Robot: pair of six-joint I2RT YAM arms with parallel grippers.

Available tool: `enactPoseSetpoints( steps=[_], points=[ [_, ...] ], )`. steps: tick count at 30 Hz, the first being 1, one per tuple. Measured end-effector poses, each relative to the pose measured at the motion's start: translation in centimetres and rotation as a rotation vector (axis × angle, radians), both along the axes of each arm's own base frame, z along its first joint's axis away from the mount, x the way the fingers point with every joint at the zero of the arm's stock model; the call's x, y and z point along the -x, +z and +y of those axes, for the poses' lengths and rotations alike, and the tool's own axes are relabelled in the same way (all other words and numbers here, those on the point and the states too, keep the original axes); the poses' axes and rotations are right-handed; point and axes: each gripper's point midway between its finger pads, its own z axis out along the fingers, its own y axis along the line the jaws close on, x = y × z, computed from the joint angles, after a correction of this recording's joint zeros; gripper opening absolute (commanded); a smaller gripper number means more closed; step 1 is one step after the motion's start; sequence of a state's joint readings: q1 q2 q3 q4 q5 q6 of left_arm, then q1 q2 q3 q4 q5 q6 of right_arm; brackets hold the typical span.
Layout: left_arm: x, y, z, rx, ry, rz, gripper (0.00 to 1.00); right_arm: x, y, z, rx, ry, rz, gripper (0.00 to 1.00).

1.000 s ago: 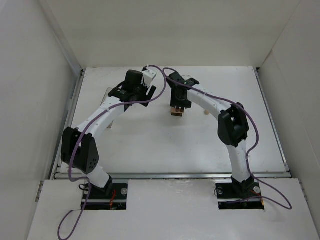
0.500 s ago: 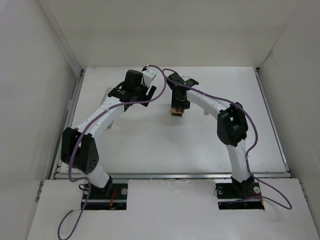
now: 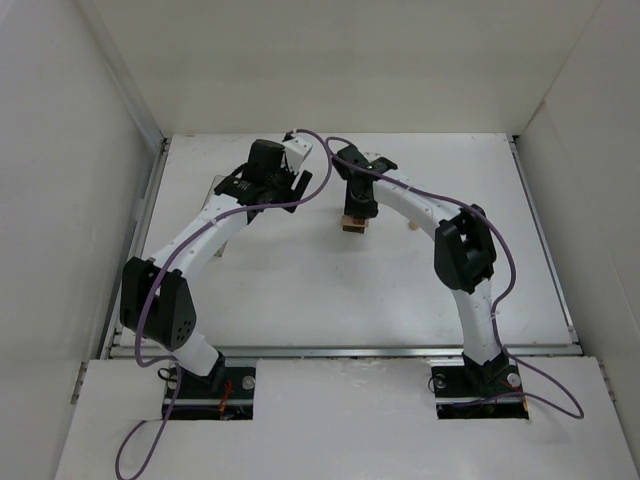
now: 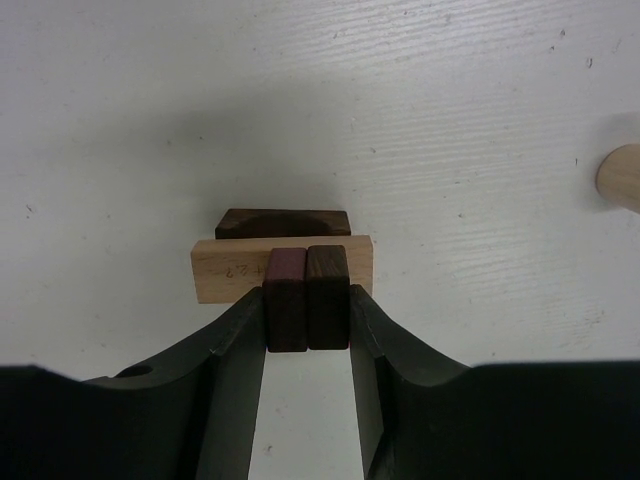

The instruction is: Build the wood block tower

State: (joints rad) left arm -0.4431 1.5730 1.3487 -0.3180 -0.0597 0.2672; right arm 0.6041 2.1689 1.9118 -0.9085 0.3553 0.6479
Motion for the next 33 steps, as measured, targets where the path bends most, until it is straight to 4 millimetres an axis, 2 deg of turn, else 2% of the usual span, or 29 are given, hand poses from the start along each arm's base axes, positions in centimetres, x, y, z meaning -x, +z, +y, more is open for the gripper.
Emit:
enactPoseSetpoints(
  steps=[10, 19, 33],
  points=[
    [0.0, 0.0, 0.0, 0.001, 0.000, -0.001, 0.73, 0.2, 0.0, 0.3, -0.009, -0.006, 0.000, 0.31],
    [0.2, 0.0, 0.1, 0.002, 0.000, -0.004, 0.73, 0.1, 0.0, 0.6, -0.019, -0.010, 0.001, 0.30],
    [0.3, 0.6, 0.1, 0.008, 0.000, -0.017, 0.73, 0.0, 0.0, 2.0, -0.022, 0.012, -0.001, 0.30]
  ],
)
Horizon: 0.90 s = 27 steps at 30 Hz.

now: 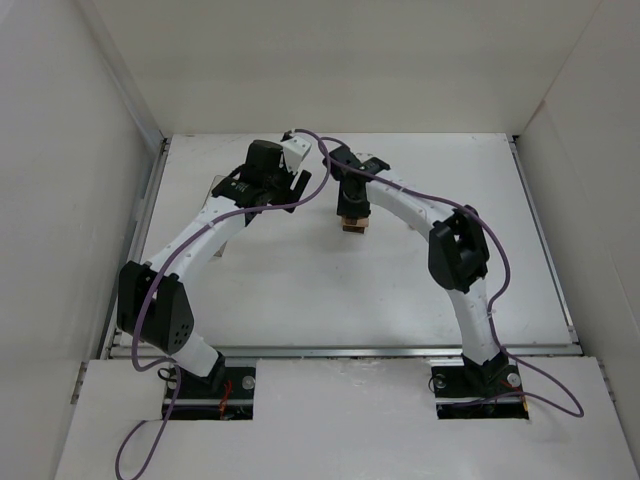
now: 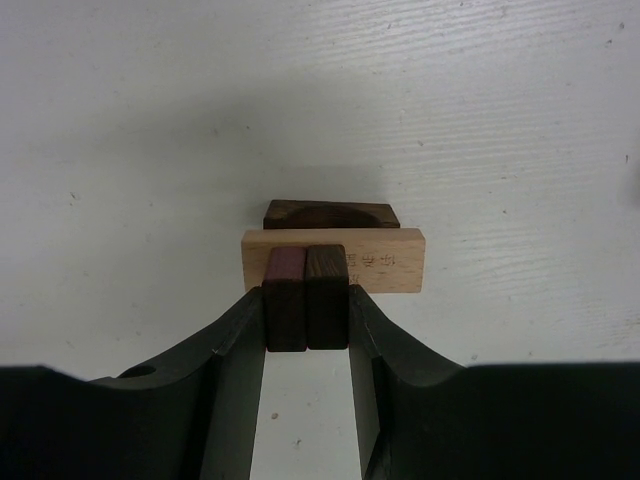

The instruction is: Build the wood block tower

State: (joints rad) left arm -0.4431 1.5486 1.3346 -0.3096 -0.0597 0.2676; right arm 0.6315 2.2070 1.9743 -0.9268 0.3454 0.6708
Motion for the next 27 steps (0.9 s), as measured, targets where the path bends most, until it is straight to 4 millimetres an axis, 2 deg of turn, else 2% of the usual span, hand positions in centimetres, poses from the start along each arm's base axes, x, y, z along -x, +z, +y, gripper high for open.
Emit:
enactPoseSetpoints(
  steps=[21, 27],
  points=[
    [0.07, -0.21, 0.06, -0.003, 0.001, 0.004, 0.73, 0.12, 0.02, -0.86, 0.047, -0.015, -0.006, 0.30],
    [0.10, -0.29, 0.07, -0.004, 0.001, 0.006, 0.73, 0.12, -0.01, -0.86, 0.047, -0.014, -0.005, 0.36]
  ],
)
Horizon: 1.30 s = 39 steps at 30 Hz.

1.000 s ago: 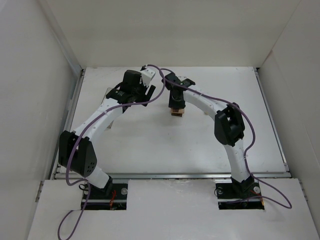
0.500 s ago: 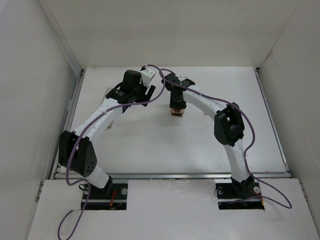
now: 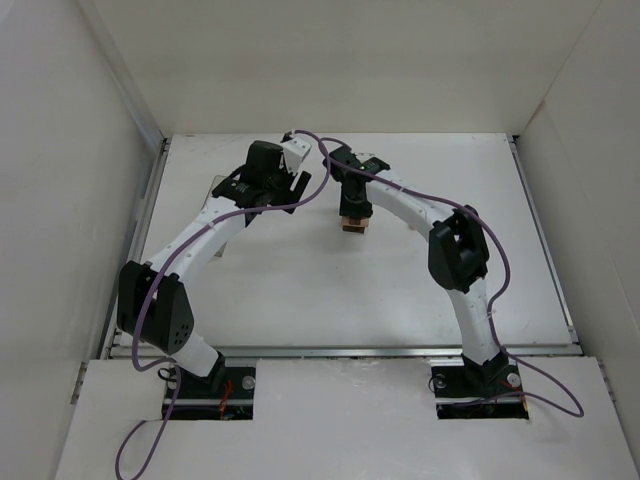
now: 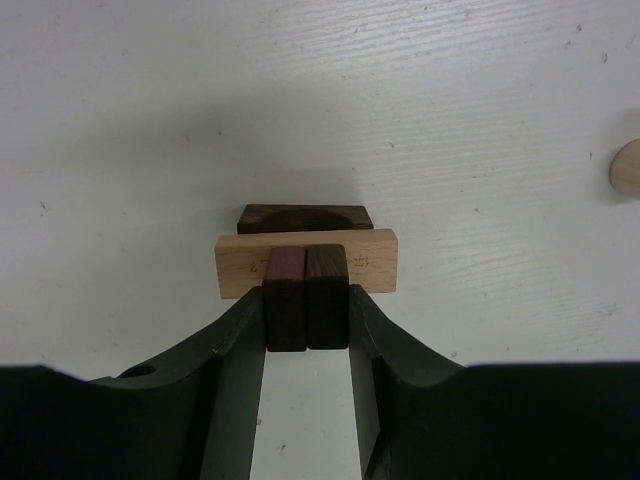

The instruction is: Build the wood block tower

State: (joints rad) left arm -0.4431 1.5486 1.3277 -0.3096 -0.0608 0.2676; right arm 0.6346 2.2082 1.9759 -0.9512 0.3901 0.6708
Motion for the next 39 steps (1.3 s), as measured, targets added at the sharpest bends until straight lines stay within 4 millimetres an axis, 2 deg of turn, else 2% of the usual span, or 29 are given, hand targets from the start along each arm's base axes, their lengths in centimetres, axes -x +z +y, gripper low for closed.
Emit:
enactPoseSetpoints(
  steps=[9, 18, 24, 27, 31, 34, 36, 39],
  points=[
    [0.0, 0.0, 0.0, 0.000, 0.000, 0.000, 0.73, 0.0, -0.3, 0.0, 0.001, -0.003, 0.005, 0.51],
    [0.0, 0.0, 0.0, 0.000, 0.000, 0.000, 0.73, 0.2, -0.9, -0.1, 0.012, -0.003, 0.020, 0.60],
    [0.0, 0.0, 0.0, 0.000, 0.000, 0.000, 0.73, 0.2, -0.9, -0.1, 0.016, 0.003, 0.020, 0.73],
    [0.0, 0.0, 0.0, 0.000, 0.000, 0.000, 0.73, 0.1, -0.6, -0.3, 0.023, 0.010, 0.012, 0.75],
    [0.0, 0.0, 0.0, 0.000, 0.000, 0.000, 0.73, -0.3, 2.0, -0.8, 0.014, 0.009, -0.038, 0.76],
    [0.0, 0.0, 0.0, 0.000, 0.000, 0.000, 0.73, -0.9, 5.8, -2.1, -0.019, -0.014, -0.108, 0.76],
    [0.0, -0.1, 0.0, 0.000, 0.000, 0.000, 0.73, -1.5, 8.6, -4.1, -0.048, -0.057, -0.159, 0.76],
    [0.2, -0.2, 0.1, -0.002, 0.000, 0.004, 0.73, -2.8, 11.5, -9.3, -0.077, -0.161, -0.214, 0.76]
  ],
)
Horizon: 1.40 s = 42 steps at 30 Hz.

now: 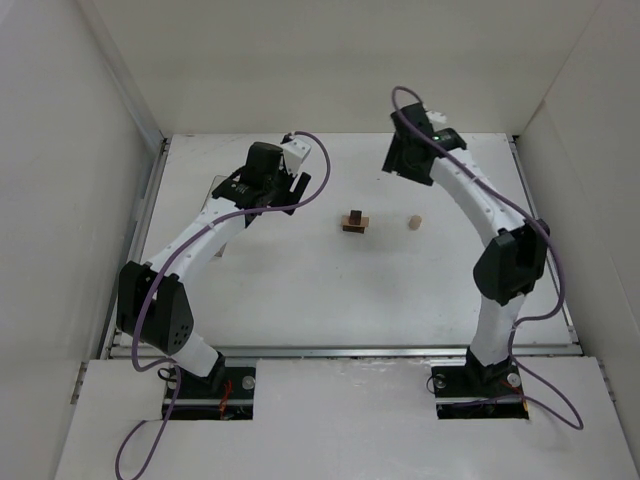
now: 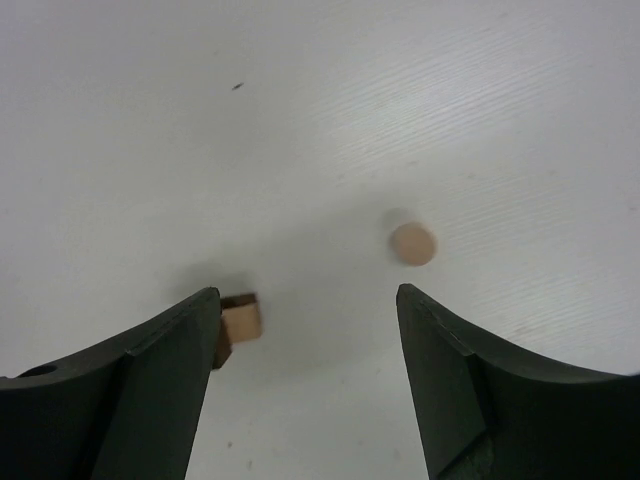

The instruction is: Build the wood block tower

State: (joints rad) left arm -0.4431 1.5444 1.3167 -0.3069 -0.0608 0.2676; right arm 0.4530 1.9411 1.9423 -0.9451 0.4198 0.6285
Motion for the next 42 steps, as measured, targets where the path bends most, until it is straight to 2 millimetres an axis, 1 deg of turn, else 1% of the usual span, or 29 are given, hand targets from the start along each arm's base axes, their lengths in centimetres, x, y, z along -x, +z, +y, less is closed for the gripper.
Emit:
enactPoseSetpoints(
  steps=[1, 2, 3, 5, 6, 8, 11, 14, 17, 21, 23, 28, 30, 38, 39, 42],
  points=[
    [0.0, 0.0, 0.0, 0.000, 0.000, 0.000, 0.73, -0.4, 0.3, -1.6, -0.009, -0.032, -0.006, 0.76],
    [0.0, 0.0, 0.0, 0.000, 0.000, 0.000, 0.73, -0.8, 0.2, -3.5, -0.014, -0.071, -0.005, 0.76],
    [0.0, 0.1, 0.0, 0.001, 0.001, -0.001, 0.73, -1.1, -0.3, -5.2, -0.015, -0.105, 0.006, 0.76],
    [0.0, 0.1, 0.0, 0.000, 0.001, -0.002, 0.73, -1.2, -2.4, -7.8, -0.002, -0.156, 0.057, 0.76],
    [0.0, 0.1, 0.0, 0.000, 0.000, -0.002, 0.73, -1.1, -3.8, -8.6, 0.005, -0.169, 0.091, 0.76],
    [0.0, 0.1, 0.0, 0.000, 0.000, -0.002, 0.73, -0.3, -7.2, -9.0, 0.023, -0.171, 0.177, 0.75],
    [0.0, 0.1, 0.0, 0.000, 0.000, -0.002, 0.73, 0.8, -10.7, -8.6, 0.039, -0.154, 0.267, 0.72],
    [0.0, 0.1, 0.0, -0.001, 0.000, -0.002, 0.73, 1.6, -12.9, -8.4, 0.047, -0.142, 0.324, 0.70],
    [0.0, 0.1, 0.0, 0.000, 0.000, -0.002, 0.73, 1.6, -13.8, -8.2, 0.044, -0.137, 0.338, 0.64],
    [0.0, 0.1, 0.0, -0.001, 0.000, -0.003, 0.73, 1.4, -14.1, -8.1, 0.039, -0.127, 0.334, 0.56],
    [0.0, 0.1, 0.0, -0.001, 0.000, -0.002, 0.73, 1.2, -14.3, -8.1, 0.040, -0.121, 0.331, 0.54],
    [0.0, 0.1, 0.0, -0.001, 0.000, -0.003, 0.73, 1.1, -14.6, -7.9, 0.039, -0.107, 0.333, 0.54],
    [0.0, 0.1, 0.0, -0.001, 0.000, -0.003, 0.73, 1.1, -14.7, -7.8, 0.036, -0.102, 0.334, 0.52],
    [0.0, 0.1, 0.0, -0.001, 0.000, -0.003, 0.73, 1.3, -15.2, -7.8, 0.035, -0.092, 0.345, 0.52],
    [0.0, 0.1, 0.0, -0.001, 0.000, -0.003, 0.73, 1.5, -15.3, -7.8, 0.037, -0.092, 0.350, 0.47],
    [0.0, 0.1, 0.0, -0.001, 0.000, -0.002, 0.73, 1.8, -15.7, -7.9, 0.043, -0.087, 0.365, 0.42]
  ],
)
